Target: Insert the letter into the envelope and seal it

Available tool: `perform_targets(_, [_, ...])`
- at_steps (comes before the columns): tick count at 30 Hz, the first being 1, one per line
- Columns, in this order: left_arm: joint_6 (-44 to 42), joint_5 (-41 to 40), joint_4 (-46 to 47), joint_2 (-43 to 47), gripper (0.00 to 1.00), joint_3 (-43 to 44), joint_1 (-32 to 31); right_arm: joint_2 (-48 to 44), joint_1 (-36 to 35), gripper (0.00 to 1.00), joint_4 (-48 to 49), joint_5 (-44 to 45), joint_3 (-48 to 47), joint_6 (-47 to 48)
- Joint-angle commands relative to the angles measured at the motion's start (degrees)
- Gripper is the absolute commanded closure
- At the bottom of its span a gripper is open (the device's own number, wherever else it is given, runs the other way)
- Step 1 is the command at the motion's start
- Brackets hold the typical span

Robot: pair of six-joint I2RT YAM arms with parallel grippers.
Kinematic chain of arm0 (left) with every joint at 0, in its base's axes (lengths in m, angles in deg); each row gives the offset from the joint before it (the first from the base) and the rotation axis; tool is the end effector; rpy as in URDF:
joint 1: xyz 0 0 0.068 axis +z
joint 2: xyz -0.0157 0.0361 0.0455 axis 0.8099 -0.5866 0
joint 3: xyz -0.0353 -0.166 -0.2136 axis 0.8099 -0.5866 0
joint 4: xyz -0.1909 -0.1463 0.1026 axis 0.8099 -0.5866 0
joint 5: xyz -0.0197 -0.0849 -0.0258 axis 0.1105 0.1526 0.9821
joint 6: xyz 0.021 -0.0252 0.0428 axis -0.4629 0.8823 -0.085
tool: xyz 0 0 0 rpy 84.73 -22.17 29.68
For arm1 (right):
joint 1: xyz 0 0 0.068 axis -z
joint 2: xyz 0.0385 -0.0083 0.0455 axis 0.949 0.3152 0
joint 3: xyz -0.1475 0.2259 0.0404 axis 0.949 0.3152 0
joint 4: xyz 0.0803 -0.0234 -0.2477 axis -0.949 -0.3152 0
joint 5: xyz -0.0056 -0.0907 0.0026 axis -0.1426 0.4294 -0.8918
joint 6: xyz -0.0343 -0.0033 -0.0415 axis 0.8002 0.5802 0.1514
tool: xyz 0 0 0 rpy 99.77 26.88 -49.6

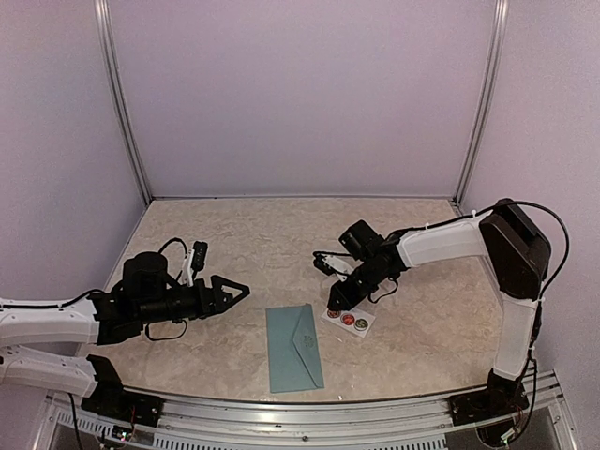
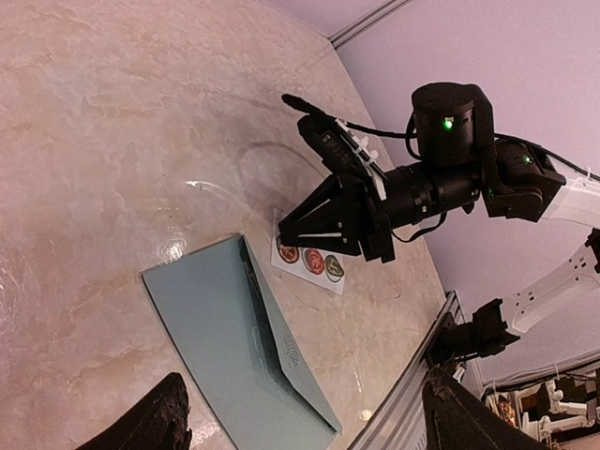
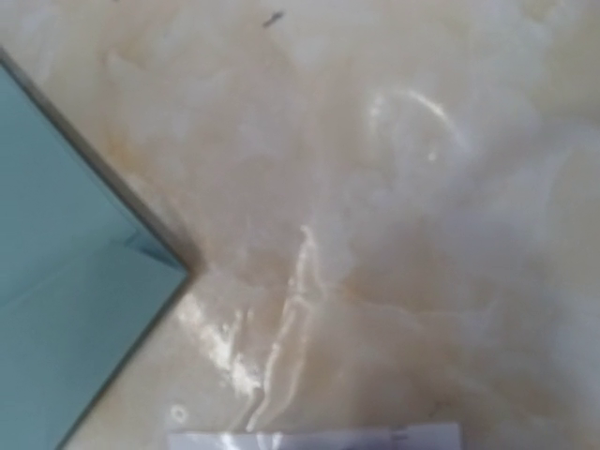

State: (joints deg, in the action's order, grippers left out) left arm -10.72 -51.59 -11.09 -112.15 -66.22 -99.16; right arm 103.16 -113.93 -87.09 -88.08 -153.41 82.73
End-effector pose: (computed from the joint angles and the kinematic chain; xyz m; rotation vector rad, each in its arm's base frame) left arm 0.1475 -0.1580 0.2039 0.1091 2.1345 -1.2207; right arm 0.2792 0.2687 0.1396 -0.9683 2.6007 0.6557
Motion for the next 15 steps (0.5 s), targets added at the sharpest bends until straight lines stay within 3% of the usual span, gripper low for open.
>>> perform_targets(1, [0.1, -0.3, 1.0, 0.9, 0.19, 0.7, -0.4, -0.5, 0.4, 0.87, -2.7, -1.2, 1.4, 0.2])
perform_targets(8, [0.3, -0.5, 1.0, 1.6, 0.19, 0.1, -0.4, -1.1, 0.3, 0.9, -3.3, -2.8, 2.1, 0.8])
perform_targets(15, [0.5, -0.6, 1.1, 1.9, 0.19, 0.0, -0.5, -1.3, 0.4, 0.85, -4.3, -2.4, 2.8, 1.2])
